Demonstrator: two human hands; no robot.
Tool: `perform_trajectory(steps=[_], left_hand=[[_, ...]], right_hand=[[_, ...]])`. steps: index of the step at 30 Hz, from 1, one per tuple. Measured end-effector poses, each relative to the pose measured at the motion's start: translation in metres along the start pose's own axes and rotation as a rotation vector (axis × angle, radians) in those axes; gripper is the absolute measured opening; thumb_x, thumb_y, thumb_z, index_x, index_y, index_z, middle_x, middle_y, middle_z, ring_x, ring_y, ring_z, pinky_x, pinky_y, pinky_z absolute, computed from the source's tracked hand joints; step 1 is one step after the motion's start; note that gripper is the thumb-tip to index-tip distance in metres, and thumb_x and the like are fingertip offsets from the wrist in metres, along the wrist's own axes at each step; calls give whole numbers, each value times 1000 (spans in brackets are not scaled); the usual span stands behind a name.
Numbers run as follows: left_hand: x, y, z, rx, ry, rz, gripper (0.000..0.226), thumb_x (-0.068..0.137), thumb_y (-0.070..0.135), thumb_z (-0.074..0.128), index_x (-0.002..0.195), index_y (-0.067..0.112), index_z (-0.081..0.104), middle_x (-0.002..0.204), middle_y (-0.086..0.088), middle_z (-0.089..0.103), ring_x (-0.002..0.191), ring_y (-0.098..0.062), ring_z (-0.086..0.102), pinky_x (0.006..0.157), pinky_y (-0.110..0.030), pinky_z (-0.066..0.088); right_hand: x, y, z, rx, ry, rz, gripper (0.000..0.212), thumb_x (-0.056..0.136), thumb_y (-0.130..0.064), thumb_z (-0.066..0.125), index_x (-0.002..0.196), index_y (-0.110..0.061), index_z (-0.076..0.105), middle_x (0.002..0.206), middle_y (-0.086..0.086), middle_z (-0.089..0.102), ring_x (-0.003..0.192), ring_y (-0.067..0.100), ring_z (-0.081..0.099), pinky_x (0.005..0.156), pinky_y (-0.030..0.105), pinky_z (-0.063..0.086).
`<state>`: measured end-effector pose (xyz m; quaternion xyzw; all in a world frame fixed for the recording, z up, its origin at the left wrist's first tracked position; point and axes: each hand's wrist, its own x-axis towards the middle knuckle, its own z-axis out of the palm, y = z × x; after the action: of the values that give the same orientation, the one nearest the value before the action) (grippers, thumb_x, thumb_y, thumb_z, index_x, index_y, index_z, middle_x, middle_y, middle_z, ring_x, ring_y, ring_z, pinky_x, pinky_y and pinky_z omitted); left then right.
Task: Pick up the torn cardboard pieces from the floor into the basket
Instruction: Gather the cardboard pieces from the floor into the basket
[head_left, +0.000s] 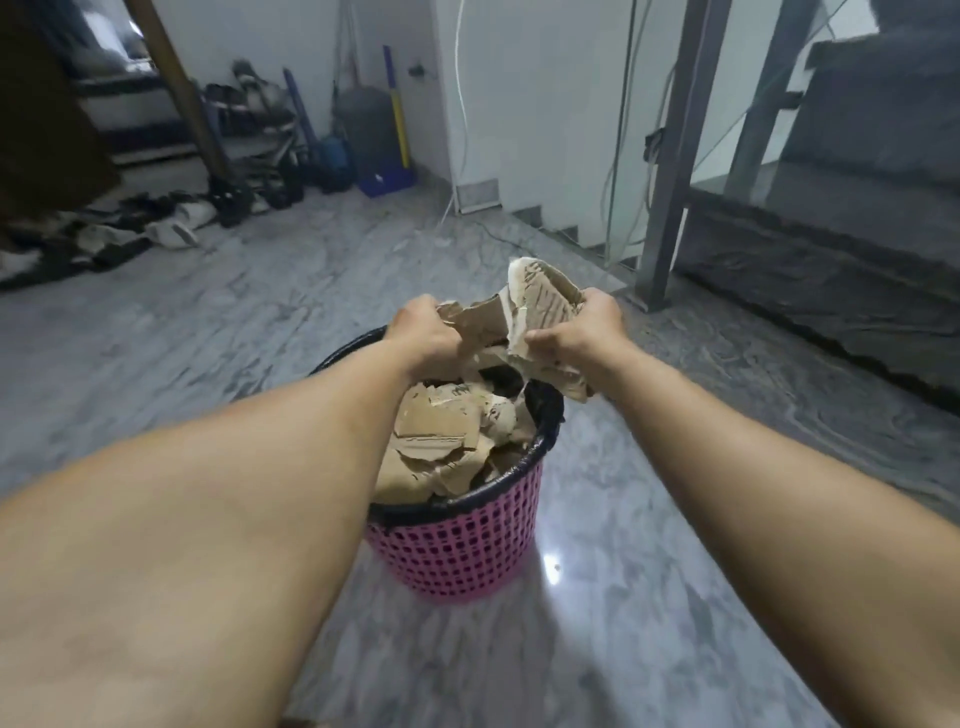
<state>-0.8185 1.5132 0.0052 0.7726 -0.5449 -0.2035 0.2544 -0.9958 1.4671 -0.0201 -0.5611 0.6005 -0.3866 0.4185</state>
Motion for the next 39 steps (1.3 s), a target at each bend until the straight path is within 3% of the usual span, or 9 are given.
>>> perform_trajectory(steps=[4,10,13,17,23,28,31,35,39], left_hand=[[-14,-29,-21,8,-43,-134,16,74,9,67,84,12,55,77,-19,64,57,-30,57,43,-24,40],[-24,-52,-31,22,60,-220,30,75,12,79,95,13,57,92,-19,69,71,-36,70,50,-38,55],[-19,-59,-21,14,53,-206,32,73,14,80,96,18,58,103,-15,69,87,-33,69,67,-38,58],[-15,-72,-8,222,-86,-221,91,67,32,87,140,11,38,141,-12,49,128,-33,47,103,-39,43],[-15,-89,-8,238,-60,-248,104,62,40,88,145,12,33,149,-13,40,135,-34,40,108,-45,39],[-20,-103,6,262,-263,-235,142,53,34,94,152,39,-9,158,-5,-28,148,-39,-3,117,-59,17],[-13,-103,17,319,-361,-195,145,52,29,94,147,49,-14,152,1,-40,148,-36,-13,116,-60,19],[-1,-118,48,424,-381,-231,145,52,32,94,146,50,-16,145,-2,-49,145,-38,-23,116,-60,16],[14,-132,63,432,-414,-278,142,59,31,90,147,44,-20,144,-10,-50,146,-44,-8,117,-56,19]], right_hand=[[-6,-12,43,-66,-54,-8,59,70,-21,87,117,-12,52,112,6,63,105,25,60,88,38,54],[-12,-17,74,-270,-54,-170,39,85,-19,63,119,-13,46,112,10,58,104,30,56,84,40,48],[-10,-17,78,-431,-102,-318,32,88,-15,57,116,-13,43,112,15,58,104,36,56,78,40,44],[-6,-9,81,-695,-368,-357,57,91,-30,58,141,-18,34,140,11,46,128,36,45,101,49,40],[2,13,62,-687,-360,-362,38,85,-22,65,122,-17,57,128,8,61,113,26,56,89,36,48],[-1,19,65,-828,-542,-386,106,56,-51,90,144,-23,39,145,4,45,129,26,47,103,39,44],[-2,23,83,-940,-674,-343,135,43,-56,92,152,-39,13,159,0,22,142,33,32,110,56,37],[1,26,108,-1071,-748,-251,134,50,-55,91,151,-42,4,164,4,-14,146,52,5,114,67,21],[8,38,129,-1096,-775,-129,118,62,-51,87,149,-42,8,164,6,-13,143,58,0,113,68,19]])
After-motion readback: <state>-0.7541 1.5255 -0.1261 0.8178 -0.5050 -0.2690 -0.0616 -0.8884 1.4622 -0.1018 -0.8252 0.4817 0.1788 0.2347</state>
